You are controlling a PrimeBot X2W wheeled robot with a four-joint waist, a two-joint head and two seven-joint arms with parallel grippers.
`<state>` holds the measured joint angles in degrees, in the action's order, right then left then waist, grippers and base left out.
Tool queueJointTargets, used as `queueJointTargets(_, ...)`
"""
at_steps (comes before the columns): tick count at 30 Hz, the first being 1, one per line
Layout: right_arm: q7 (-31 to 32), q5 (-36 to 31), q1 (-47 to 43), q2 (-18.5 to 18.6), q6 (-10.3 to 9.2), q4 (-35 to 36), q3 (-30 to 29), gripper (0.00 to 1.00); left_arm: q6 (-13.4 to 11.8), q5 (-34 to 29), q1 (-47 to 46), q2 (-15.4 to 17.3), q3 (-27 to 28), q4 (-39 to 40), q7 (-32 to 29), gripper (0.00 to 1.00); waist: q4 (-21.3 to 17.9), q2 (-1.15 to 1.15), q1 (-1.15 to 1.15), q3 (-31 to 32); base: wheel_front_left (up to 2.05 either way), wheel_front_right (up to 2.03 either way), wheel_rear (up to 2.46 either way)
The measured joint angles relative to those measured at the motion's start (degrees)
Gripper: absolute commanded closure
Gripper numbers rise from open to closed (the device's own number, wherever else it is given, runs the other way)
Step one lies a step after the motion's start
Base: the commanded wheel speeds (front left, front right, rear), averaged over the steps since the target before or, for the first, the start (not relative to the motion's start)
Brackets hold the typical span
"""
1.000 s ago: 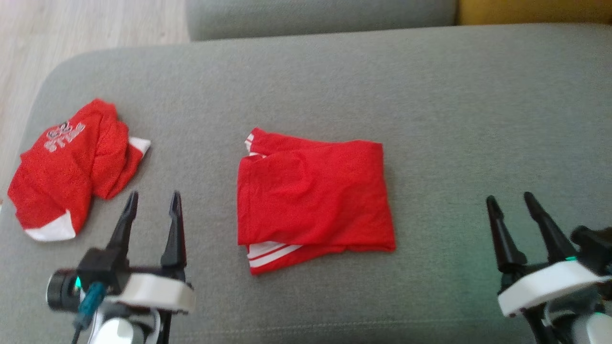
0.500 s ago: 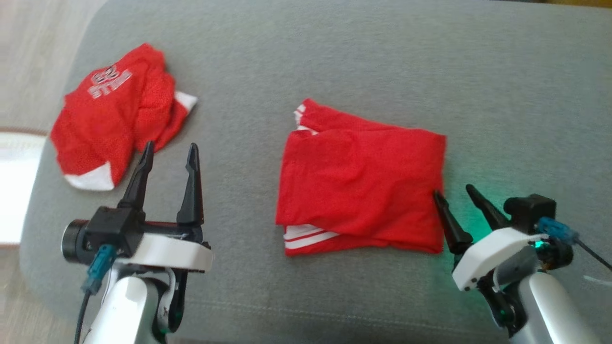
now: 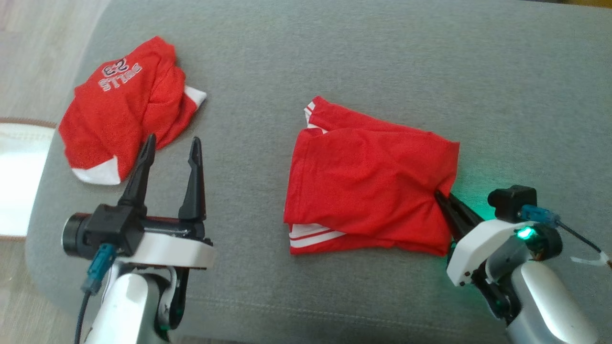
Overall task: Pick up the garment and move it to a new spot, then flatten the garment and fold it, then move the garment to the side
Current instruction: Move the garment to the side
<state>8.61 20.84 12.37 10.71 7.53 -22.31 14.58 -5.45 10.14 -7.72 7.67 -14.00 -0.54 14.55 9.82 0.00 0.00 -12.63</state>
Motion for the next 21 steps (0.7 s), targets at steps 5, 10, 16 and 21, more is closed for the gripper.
queueJointTargets(5, -0.6, -2.4, -0.1, 0.9, 0.0, 2.2, 0.4, 1.0, 0.8, -0.9, 0.3, -0.3, 0.4, 0.0, 0.0, 0.0, -2.5, 0.0, 0.0, 0.5, 0.0, 0.0, 0.0)
queueJointTargets(10, -0.6, -3.2, -0.2, 1.5, 0.0, 4.5, 0.6, 1.0, 1.5, -2.0, 0.4, -0.3, 0.5, 0.3, 0.0, 0.0, -7.0, 0.0, 0.0, 0.7, 0.0, 0.0, 0.0)
queueJointTargets(16, -0.5, -4.4, 0.4, 4.0, 0.0, 5.7, 0.8, 1.0, 3.3, -3.0, -0.3, -0.2, -0.3, 0.5, 0.0, 0.0, -13.3, 0.0, 0.0, -0.1, 0.0, 0.0, 0.0)
queueJointTargets(21, -0.7, -4.4, 5.0, 5.5, 0.0, 5.9, -0.1, 1.0, 4.1, -3.5, -2.9, -0.1, -0.8, 1.0, 0.1, 0.0, -18.2, 0.0, 0.0, -1.7, 0.0, 0.0, 0.0)
